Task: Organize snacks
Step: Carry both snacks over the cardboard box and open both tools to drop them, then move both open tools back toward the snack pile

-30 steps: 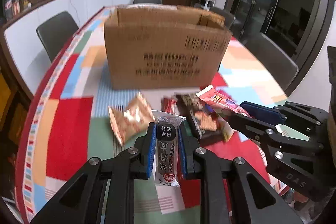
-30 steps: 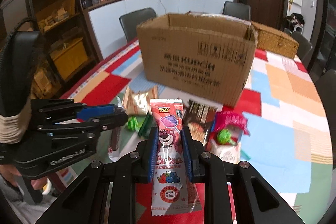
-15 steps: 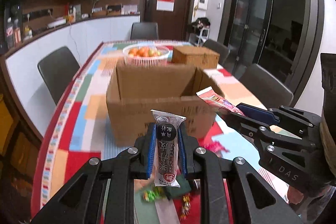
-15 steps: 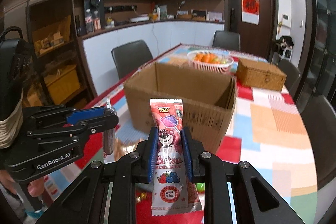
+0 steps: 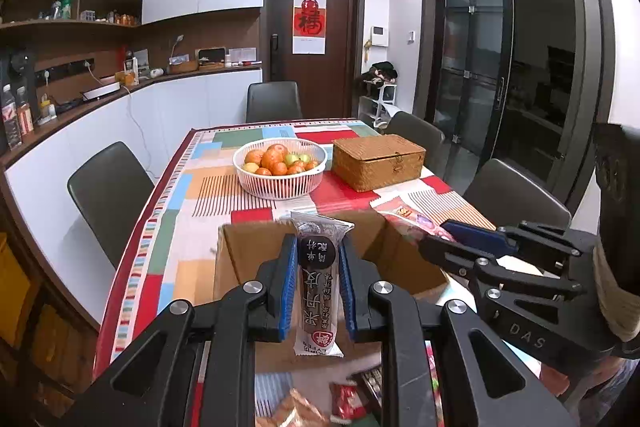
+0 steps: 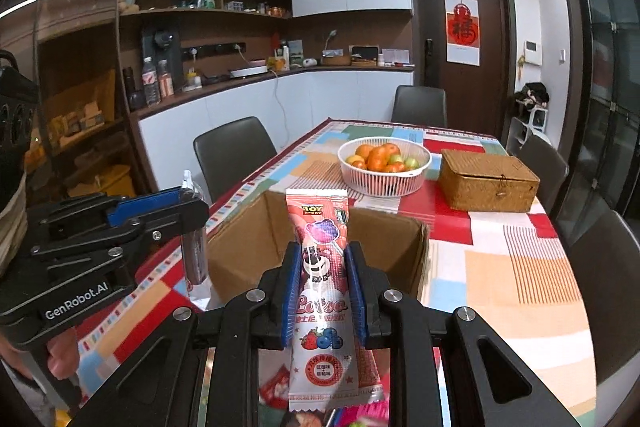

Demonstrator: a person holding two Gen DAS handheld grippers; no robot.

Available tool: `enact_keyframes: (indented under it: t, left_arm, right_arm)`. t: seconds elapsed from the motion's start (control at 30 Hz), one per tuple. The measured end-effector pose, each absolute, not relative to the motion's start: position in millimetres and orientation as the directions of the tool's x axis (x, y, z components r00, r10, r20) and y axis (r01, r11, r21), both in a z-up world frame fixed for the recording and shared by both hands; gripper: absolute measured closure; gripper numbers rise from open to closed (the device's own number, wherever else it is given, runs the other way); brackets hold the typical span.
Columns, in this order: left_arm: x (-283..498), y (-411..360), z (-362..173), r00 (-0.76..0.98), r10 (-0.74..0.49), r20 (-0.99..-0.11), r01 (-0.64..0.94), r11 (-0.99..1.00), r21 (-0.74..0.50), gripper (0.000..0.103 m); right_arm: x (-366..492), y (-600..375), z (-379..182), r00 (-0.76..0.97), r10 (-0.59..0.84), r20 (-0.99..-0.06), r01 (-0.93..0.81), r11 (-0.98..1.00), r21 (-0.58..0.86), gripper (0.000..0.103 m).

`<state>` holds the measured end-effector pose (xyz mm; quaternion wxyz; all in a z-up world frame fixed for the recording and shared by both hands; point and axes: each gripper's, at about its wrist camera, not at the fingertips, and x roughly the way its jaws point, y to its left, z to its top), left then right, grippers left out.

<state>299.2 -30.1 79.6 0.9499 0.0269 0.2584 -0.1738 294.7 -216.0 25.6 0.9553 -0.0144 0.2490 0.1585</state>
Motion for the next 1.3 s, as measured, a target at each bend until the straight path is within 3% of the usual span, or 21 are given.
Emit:
enact_keyframes:
  t: [0.3,0.37,0.4,0.43,0.5,0.63,1.0,1.3]
  left_arm:
    - [366,-32,60,0.743,-0.314,-0.591,0.329,0.94,-0.087,0.081]
    - [374,-31,54,0.737,-0.285,-0.612,0.301,0.95,-0.08,0.074]
    - [373,-31,53,0.743,-0.268,-0.614,0.283,0.956,-0.075,0.063]
    - [371,-31,53,0.746,-0.266,-0.61,0.279,0.957,-0.075,0.055]
    - [363,-29,52,0.754,-0.266,-0.6,0.282,0.957,-0.07,0.05]
    - [335,-30,53,0.77,-0.268,-0.579,0.299,0.953,-0.044,0.039]
    - [265,-31,53,0.778,-0.278,-0.563,0.329,0.944,-0.011,0.028]
    - [221,-35,33,0.75,-0.267,-0.606,0.34,0.94,0.006,0.024]
  right_arm:
    - [356,-217,15,0.791,0.272,-0.547,-0.283,0.957,0.067,0.08]
    - [366,-215,11,0.788,0.259,-0.559,-0.272,0.96,0.062,0.079]
    - [369,-215,9,0.787,0.26,-0.56,-0.274,0.96,0.062,0.075]
    - [373,-214,7,0.784,0.258,-0.564,-0.273,0.96,0.06,0.07]
    - [372,-216,5,0.79,0.239,-0.565,-0.244,0.967,0.067,0.051]
    - [356,-219,8,0.809,0.232,-0.54,-0.237,0.97,0.061,0.051]
    - [282,-225,14,0.855,0.176,-0.487,-0.206,0.978,-0.009,0.033]
    - [242,-236,1,0.834,0.172,-0.525,-0.2,0.98,0.004,0.03]
